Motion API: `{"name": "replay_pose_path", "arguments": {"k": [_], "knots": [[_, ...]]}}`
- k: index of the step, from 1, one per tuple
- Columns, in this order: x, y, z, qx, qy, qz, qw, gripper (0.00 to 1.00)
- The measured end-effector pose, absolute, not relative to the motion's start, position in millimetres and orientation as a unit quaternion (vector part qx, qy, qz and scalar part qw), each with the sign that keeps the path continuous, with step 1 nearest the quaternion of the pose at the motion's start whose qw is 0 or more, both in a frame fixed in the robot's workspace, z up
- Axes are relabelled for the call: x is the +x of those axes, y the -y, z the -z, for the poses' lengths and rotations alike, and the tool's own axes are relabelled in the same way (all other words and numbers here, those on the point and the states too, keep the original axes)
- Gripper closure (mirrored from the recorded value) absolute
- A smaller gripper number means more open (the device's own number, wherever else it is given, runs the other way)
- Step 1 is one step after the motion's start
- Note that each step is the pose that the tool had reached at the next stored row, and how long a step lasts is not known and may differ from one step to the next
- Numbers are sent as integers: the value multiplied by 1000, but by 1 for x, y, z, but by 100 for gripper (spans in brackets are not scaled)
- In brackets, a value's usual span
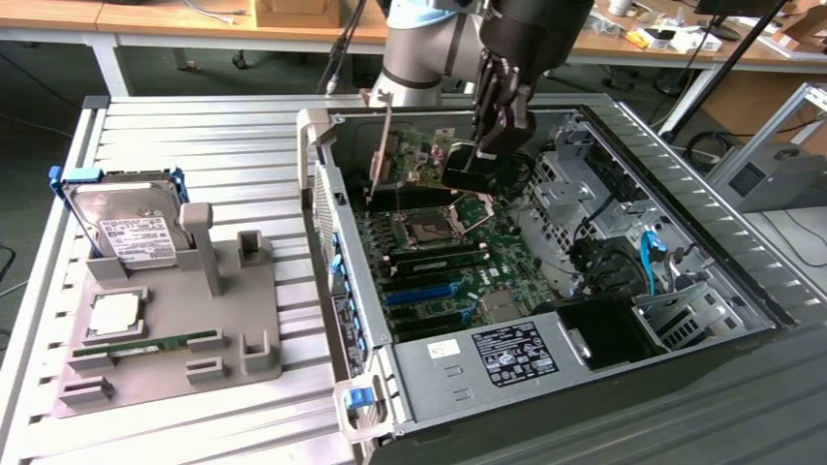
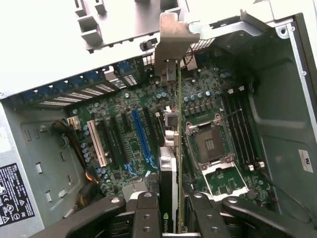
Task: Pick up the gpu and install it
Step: 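Insert the gpu into the slot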
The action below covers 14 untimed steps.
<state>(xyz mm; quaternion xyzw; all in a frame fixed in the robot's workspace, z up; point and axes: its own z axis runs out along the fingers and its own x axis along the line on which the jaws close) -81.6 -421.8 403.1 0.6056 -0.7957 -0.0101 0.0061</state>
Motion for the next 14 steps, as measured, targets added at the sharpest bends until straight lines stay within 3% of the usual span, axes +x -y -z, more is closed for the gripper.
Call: {"name": "replay_pose_path", "arguments": {"k": [14], "knots": [[-81, 422, -403, 655, 756, 10, 7, 73]]}}
